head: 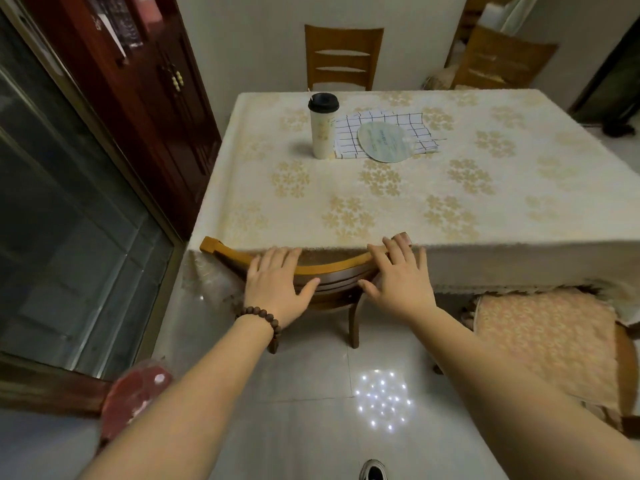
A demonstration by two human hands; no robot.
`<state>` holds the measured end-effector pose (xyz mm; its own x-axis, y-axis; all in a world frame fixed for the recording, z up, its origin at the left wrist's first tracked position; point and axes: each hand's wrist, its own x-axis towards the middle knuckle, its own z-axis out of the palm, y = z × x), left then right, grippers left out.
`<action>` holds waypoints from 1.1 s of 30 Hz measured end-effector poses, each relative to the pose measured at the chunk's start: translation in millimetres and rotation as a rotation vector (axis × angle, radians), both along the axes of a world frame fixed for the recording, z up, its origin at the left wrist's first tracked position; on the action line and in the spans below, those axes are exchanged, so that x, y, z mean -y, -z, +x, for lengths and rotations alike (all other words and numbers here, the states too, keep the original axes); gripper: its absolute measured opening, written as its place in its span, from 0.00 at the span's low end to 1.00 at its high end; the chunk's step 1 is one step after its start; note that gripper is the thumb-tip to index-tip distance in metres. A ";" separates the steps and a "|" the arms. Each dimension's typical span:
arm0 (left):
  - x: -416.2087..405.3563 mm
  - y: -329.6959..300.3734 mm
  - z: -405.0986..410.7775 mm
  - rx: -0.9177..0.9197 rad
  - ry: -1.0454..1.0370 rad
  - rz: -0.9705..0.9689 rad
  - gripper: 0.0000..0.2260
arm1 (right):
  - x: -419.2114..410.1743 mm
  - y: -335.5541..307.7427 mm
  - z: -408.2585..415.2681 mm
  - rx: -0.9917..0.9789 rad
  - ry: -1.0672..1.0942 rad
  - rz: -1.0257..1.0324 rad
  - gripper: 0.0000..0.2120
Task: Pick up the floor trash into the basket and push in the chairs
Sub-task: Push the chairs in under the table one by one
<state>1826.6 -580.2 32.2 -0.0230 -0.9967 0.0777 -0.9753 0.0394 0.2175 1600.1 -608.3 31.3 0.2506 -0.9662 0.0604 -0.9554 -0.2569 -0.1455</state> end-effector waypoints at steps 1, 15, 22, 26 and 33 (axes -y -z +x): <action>-7.9 1.2 -12.1 -0.022 0.014 -0.009 0.30 | -10.5 -1.1 -7.9 0.023 0.031 -0.007 0.32; -94.5 26.6 -223.0 -0.146 0.428 0.158 0.32 | -195.9 24.6 -174.8 0.110 0.678 0.044 0.29; -151.3 17.8 -327.1 -0.125 0.612 0.141 0.31 | -297.1 16.2 -273.6 0.205 0.945 0.008 0.28; -191.4 15.6 -390.6 -0.121 0.655 0.125 0.30 | -353.1 13.3 -330.9 0.182 1.036 -0.002 0.27; -290.4 16.0 -515.9 -0.113 0.679 0.149 0.31 | -458.4 13.5 -444.3 0.219 1.083 0.000 0.27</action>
